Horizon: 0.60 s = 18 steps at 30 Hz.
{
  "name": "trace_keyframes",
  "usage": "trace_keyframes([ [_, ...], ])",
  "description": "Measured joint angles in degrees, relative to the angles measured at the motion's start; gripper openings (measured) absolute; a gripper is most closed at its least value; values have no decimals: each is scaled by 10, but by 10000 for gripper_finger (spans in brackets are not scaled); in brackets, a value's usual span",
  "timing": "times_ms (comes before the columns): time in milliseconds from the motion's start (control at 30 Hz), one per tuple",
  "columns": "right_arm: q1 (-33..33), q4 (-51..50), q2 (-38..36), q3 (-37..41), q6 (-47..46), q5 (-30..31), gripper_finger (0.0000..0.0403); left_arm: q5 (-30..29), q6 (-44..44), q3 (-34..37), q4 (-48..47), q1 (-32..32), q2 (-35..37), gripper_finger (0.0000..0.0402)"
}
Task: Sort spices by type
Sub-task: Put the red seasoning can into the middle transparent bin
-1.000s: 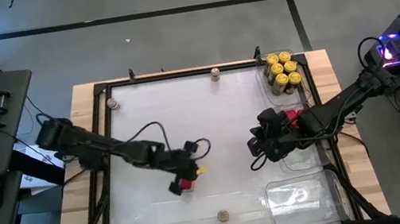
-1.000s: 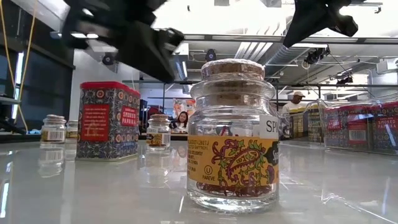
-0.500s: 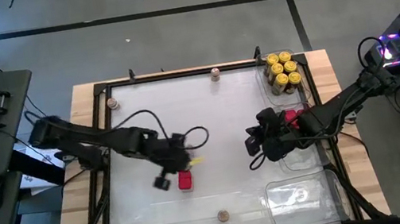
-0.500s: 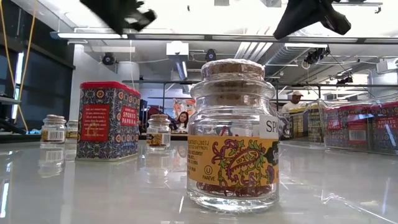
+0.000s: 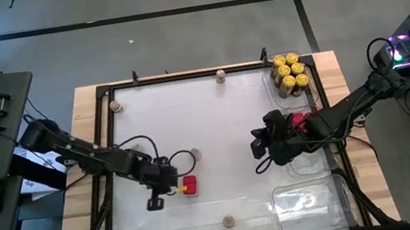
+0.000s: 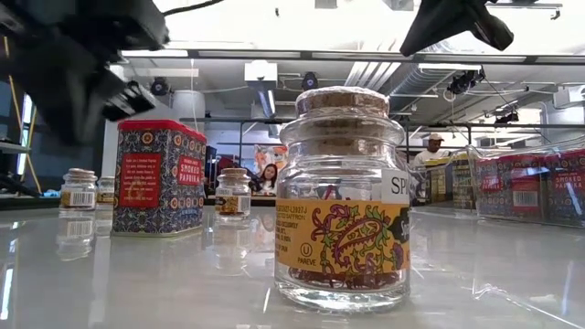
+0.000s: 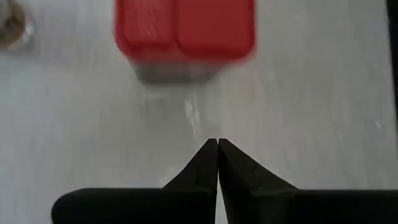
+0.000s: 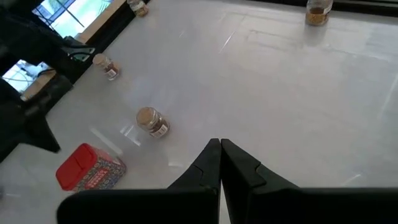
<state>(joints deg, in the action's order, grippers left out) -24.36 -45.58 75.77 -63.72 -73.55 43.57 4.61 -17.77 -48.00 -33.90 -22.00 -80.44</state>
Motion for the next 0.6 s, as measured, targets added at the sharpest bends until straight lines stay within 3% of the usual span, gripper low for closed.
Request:
trace_keyframes([
  [267,0,13,0,0,-1,10,0,-39,19,1,216,42,-73,0],
  [500,0,28,0,0,-1,21,0,-43,99,-2,522,83,-161,0],
  [600,0,43,0,0,-1,27,0,-29,128,-33,528,97,-182,0],
])
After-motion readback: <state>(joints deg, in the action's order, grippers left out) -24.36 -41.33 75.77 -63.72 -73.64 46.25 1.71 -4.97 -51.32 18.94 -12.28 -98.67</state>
